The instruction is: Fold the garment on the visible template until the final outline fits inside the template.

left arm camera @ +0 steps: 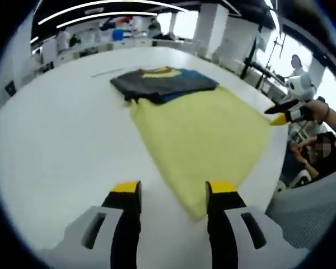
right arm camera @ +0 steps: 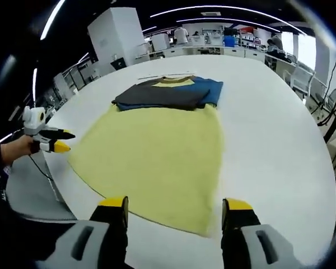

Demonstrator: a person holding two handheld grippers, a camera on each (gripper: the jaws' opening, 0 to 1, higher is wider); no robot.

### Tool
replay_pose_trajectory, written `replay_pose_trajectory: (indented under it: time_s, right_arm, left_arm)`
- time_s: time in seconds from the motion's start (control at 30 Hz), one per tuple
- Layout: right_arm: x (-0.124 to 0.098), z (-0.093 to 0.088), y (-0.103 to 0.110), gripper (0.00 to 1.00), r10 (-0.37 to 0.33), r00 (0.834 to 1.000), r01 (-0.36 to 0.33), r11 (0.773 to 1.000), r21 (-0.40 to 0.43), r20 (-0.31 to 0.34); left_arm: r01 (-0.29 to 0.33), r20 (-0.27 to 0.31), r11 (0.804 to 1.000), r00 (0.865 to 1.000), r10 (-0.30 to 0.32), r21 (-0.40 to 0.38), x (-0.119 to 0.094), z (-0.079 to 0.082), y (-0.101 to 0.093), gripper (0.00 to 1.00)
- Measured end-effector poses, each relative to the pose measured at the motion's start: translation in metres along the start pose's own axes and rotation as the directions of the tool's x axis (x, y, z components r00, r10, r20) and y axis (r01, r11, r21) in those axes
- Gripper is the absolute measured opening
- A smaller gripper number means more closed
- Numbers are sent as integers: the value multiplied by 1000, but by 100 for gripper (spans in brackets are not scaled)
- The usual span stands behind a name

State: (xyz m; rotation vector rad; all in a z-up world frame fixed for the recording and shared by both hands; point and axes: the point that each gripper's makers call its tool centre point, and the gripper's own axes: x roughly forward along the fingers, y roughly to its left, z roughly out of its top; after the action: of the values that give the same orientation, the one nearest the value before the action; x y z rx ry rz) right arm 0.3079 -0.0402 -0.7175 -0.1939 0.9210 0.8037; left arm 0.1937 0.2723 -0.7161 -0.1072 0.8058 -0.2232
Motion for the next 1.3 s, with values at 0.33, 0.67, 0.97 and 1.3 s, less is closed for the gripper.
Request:
replay_pose_trajectory:
  time_s: [0.33,0.67,0.97,1.3]
  right_arm:
    - [-1,-12,-12,39,-59,998,60,998,27,-31]
    - [-4,-20,-23,18,-113,991,119,989,83,-69]
    - [-5,-22,-27,7,-136,988,141,987,76,-69]
    - [-3,-20,-24,0,-124,991,127,990,58,-53]
  left_arm:
    - [22,-39,1000,999,-23,-18,0,-15,-13,31]
    - [-9,-60,999,998,6,-46,0,-18,-17,20]
    - [-30,-108,998,993,37,64,2,-21,-22,16]
    - [-46,-187,998,981,55,51,2,-26,-23,1]
